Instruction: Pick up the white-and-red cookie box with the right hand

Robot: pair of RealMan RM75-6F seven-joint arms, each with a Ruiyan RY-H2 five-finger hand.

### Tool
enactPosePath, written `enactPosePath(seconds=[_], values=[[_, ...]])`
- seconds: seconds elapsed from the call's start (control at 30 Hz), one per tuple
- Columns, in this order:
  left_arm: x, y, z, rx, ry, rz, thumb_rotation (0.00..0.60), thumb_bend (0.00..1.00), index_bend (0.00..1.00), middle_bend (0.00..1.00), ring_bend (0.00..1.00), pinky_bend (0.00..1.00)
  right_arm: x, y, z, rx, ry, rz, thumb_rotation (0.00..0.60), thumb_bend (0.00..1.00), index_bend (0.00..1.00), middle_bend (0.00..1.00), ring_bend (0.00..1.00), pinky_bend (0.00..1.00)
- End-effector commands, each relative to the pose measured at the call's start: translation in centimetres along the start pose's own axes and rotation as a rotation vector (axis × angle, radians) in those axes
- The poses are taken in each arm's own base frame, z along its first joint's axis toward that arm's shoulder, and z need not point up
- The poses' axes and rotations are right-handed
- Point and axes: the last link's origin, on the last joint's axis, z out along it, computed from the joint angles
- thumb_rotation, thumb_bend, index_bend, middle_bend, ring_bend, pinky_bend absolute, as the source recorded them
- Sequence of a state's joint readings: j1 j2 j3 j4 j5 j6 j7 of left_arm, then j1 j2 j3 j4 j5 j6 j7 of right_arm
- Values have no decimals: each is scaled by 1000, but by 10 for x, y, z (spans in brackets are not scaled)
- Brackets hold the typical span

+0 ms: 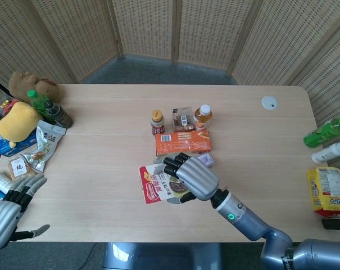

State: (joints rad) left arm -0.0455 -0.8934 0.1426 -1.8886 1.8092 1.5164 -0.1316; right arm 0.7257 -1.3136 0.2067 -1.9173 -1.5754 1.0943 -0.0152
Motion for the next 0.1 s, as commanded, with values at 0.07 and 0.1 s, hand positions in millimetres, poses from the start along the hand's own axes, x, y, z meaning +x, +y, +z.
enactPosePath(seconds=[0.07, 0.1], values=[[0, 0, 0, -2, 0, 2, 600, 0, 41, 0, 0, 0, 6, -1, 0, -5, -2, -23, 600, 91, 577, 607, 515, 413], [0, 0, 0, -1, 0, 3, 600, 0, 41, 0, 0, 0, 8, -1, 0, -5, -2, -28, 600, 90, 577, 607, 514, 413]])
